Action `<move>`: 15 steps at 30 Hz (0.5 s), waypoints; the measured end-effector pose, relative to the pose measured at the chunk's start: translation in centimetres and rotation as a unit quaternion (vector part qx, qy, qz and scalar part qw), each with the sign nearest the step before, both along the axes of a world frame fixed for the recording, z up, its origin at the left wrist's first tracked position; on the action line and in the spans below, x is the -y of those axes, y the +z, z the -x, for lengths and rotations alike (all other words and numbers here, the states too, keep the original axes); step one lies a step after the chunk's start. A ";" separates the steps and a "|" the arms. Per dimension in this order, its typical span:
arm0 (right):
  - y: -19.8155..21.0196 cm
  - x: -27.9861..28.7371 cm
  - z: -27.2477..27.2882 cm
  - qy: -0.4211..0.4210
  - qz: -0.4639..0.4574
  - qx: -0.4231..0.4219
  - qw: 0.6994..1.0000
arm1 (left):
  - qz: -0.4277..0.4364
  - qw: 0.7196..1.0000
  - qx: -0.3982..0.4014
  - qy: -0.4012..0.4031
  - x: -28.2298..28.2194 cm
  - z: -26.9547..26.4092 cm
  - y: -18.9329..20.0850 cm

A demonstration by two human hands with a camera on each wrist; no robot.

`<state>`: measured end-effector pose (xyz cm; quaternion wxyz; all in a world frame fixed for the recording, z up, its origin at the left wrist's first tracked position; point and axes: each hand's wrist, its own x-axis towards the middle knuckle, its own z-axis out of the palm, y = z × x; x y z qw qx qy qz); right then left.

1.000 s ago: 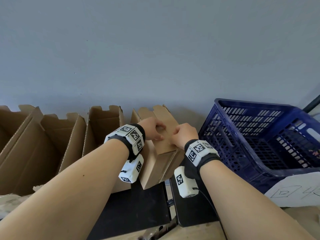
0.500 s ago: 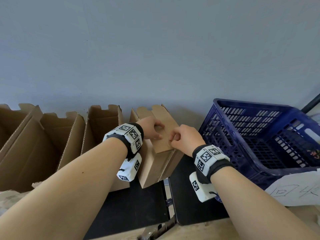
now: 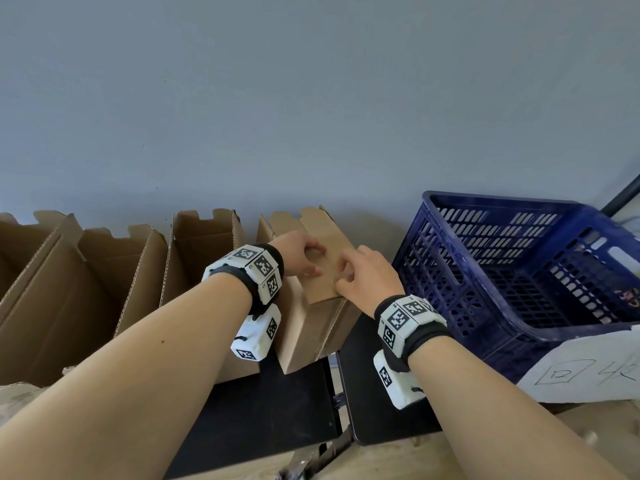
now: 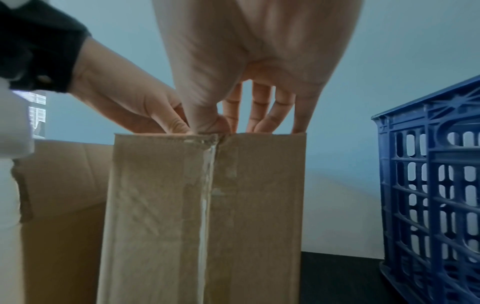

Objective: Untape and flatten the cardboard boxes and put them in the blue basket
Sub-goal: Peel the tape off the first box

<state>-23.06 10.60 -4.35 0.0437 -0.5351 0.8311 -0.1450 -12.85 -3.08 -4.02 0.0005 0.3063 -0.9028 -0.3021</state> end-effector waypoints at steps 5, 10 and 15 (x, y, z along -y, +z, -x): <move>0.2 -0.7 -0.5 0.044 0.014 -0.078 0.996 | 0.001 1.000 -0.002 0.000 0.3 -0.3 0.0; 1.4 0.1 -0.3 0.056 -0.045 -0.114 0.991 | 0.002 1.000 -0.008 0.003 0.4 -0.4 -0.1; 2.5 1.6 0.5 0.044 -0.101 -0.041 0.993 | 0.001 1.000 -0.007 0.004 0.5 -0.5 -0.1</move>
